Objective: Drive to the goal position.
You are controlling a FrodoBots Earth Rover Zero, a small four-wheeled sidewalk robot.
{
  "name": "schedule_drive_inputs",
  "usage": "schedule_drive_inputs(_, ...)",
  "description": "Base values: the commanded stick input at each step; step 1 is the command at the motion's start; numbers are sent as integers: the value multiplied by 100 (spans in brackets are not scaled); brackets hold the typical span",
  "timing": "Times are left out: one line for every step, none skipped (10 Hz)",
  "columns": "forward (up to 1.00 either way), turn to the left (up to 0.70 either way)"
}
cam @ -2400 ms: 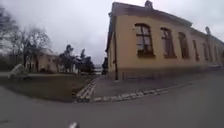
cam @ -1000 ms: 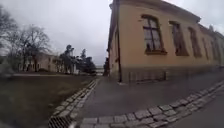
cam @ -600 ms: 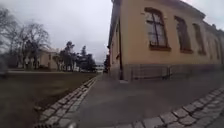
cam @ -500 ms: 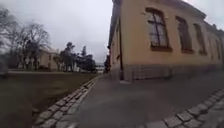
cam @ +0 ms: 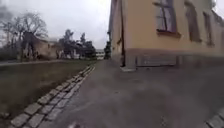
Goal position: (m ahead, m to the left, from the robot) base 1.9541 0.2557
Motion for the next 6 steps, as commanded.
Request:
schedule_drive_inputs(100, 0)
schedule_drive_inputs(100, 0)
schedule_drive_inputs(100, 0)
schedule_drive_inputs(100, 0)
schedule_drive_inputs(100, 0)
schedule_drive_inputs(100, 0)
